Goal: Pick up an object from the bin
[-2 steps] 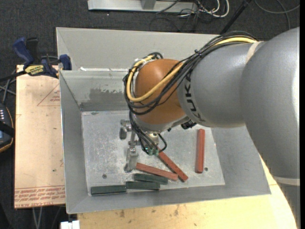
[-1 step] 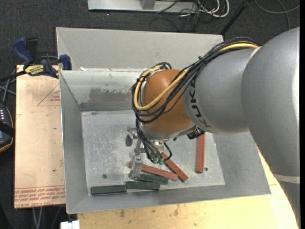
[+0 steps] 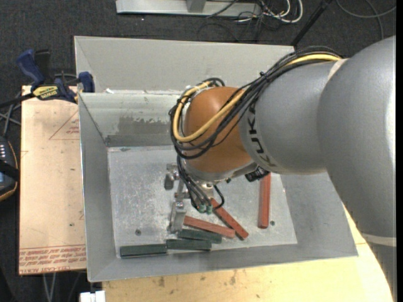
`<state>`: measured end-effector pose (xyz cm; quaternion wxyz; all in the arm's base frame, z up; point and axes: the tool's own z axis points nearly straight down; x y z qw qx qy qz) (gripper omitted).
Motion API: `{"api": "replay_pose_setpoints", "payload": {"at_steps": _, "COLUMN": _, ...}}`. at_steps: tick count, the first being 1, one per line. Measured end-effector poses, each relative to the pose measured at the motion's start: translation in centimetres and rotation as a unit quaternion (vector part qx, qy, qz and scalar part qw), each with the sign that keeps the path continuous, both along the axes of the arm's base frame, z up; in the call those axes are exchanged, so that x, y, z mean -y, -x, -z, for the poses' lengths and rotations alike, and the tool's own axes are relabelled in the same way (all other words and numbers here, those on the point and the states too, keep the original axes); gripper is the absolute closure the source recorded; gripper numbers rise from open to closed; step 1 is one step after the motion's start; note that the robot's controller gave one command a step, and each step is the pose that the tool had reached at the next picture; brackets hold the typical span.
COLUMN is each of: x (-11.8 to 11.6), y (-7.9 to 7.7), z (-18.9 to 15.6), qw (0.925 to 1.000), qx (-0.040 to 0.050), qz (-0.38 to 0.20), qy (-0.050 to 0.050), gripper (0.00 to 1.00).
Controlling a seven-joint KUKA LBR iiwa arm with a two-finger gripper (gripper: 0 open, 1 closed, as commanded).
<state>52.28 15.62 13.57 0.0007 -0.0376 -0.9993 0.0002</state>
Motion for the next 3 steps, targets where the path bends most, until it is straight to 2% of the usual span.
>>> {"api": "replay_pose_setpoints", "payload": {"at_steps": 1, "x": 3.6, "y": 1.6, "z": 4.0, "qw": 0.9997, "qx": 0.0035, "qz": -0.026, "qy": -0.002, "gripper": 0.00}}
{"api": "replay_pose_setpoints", "payload": {"at_steps": 2, "x": 5.6, "y": 2.1, "z": 5.8, "qw": 0.9996, "qx": -0.0006, "qz": -0.028, "qy": 0.000, "gripper": 0.00}}
{"api": "replay_pose_setpoints", "payload": {"at_steps": 3, "x": 4.8, "y": 2.0, "z": 6.2, "qw": 0.9976, "qx": 0.0052, "qz": -0.070, "qy": 0.000, "gripper": 1.00}}
